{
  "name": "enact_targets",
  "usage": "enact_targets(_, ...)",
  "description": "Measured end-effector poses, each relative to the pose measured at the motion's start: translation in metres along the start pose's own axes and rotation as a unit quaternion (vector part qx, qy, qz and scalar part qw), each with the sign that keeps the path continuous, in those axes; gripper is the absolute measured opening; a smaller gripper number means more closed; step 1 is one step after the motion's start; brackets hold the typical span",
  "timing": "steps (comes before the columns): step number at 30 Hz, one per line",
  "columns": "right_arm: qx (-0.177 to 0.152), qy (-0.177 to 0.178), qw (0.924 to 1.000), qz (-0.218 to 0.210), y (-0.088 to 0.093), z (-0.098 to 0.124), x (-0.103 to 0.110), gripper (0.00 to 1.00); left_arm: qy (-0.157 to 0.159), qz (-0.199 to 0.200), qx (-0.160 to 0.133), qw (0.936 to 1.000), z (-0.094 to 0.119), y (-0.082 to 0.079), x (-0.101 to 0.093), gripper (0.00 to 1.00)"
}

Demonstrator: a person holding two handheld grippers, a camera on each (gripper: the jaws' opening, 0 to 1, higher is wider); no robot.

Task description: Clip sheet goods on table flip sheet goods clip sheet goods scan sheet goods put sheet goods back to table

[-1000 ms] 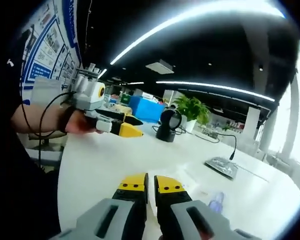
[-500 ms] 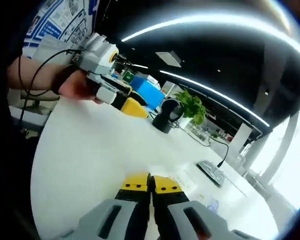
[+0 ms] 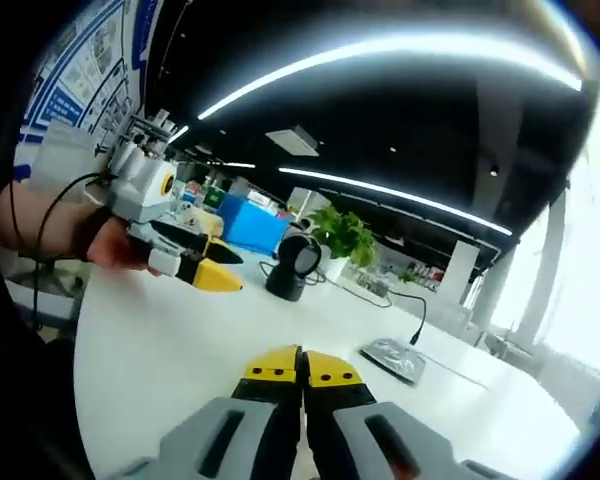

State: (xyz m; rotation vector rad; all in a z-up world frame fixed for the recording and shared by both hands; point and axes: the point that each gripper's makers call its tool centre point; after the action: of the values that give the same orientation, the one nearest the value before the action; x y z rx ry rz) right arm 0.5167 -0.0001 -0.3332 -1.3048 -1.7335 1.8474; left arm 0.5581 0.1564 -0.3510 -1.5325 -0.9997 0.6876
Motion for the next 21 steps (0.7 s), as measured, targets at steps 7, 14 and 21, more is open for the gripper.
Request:
enact_targets(7,-0.032,0.041,0.9979,-0.039,-0.021,0.006,-0.032,0.00,0.000,0.000,0.001,1.0000,0.000,0.001,0.000,0.35)
enact_targets(14,-0.050,0.079,0.9921,-0.084,-0.029,0.012,-0.056,0.00,-0.001,0.001,0.001,1.0000,-0.001,0.002,0.005,0.35)
enact_targets(21,-0.064,0.107,0.9844,-0.124,-0.034,0.018,-0.078,0.00,0.000,0.001,0.000,1.0000,0.000,0.001,0.004,0.35)
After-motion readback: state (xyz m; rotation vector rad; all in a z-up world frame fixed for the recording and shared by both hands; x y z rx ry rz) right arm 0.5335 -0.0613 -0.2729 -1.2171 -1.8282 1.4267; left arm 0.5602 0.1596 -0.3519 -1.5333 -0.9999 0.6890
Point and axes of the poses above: the point that each gripper's makers call its tool centre point, and the gripper's own axes: z roughly backward along the fingers, x roughly to its left, y roughly out of its underside, and after that the axes turned 9 degrees about -x, right-handed
